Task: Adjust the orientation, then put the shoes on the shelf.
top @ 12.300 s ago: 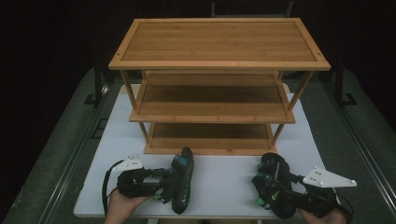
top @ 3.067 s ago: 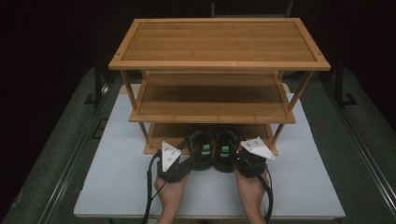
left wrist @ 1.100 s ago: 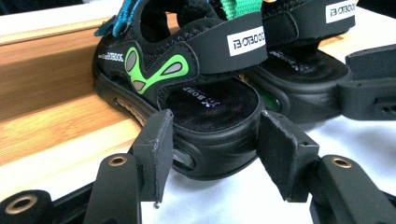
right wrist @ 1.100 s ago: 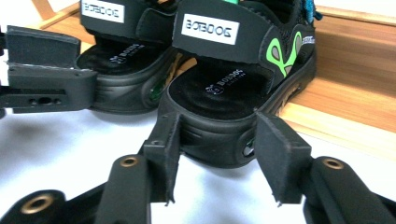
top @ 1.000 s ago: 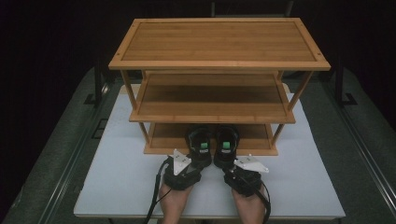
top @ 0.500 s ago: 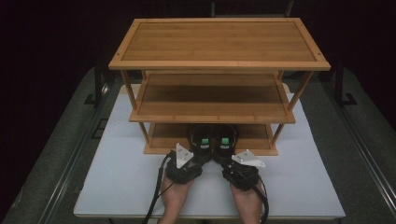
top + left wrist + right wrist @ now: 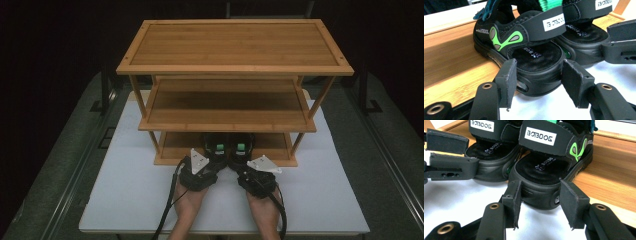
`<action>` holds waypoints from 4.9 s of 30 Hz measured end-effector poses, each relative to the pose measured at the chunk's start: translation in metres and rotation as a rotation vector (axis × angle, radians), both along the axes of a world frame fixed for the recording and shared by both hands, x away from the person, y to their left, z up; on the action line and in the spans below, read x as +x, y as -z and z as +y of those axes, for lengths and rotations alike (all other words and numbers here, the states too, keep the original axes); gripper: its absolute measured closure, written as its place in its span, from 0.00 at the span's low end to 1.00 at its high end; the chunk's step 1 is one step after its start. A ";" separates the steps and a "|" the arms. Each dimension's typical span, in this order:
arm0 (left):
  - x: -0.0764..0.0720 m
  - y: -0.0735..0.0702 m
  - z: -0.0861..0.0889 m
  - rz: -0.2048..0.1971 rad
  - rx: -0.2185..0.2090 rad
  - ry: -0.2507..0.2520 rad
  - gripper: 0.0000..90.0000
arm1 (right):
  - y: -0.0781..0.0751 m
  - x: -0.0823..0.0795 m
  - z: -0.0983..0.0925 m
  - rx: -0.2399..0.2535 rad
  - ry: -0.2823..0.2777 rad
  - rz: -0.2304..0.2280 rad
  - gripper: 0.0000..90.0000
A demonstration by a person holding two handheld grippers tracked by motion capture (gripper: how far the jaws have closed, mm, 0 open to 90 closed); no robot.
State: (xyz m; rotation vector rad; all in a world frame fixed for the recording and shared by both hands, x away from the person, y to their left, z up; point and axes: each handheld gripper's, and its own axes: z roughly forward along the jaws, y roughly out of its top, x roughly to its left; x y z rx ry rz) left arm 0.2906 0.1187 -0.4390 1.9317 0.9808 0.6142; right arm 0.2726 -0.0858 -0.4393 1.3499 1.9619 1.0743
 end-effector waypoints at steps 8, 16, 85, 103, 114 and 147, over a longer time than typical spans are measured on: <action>-0.012 0.000 0.004 -0.005 -0.018 -0.023 0.62 | -0.004 -0.011 -0.002 0.000 0.012 -0.016 0.68; -0.008 0.002 0.002 0.012 -0.012 -0.037 0.68 | 0.000 -0.009 0.003 0.001 0.009 -0.002 0.85; -0.024 -0.011 0.035 0.067 -0.044 0.049 0.54 | -0.011 -0.018 -0.058 0.087 -0.115 0.084 0.66; -0.031 -0.020 0.048 0.059 -0.048 0.062 0.51 | -0.011 -0.024 -0.084 0.110 -0.117 0.096 0.63; -0.034 -0.021 0.057 0.061 -0.054 0.055 0.49 | -0.009 -0.027 -0.098 0.109 -0.103 0.102 0.62; -0.040 -0.026 0.085 0.060 -0.018 0.042 0.44 | -0.009 -0.037 -0.123 0.087 -0.087 0.114 0.61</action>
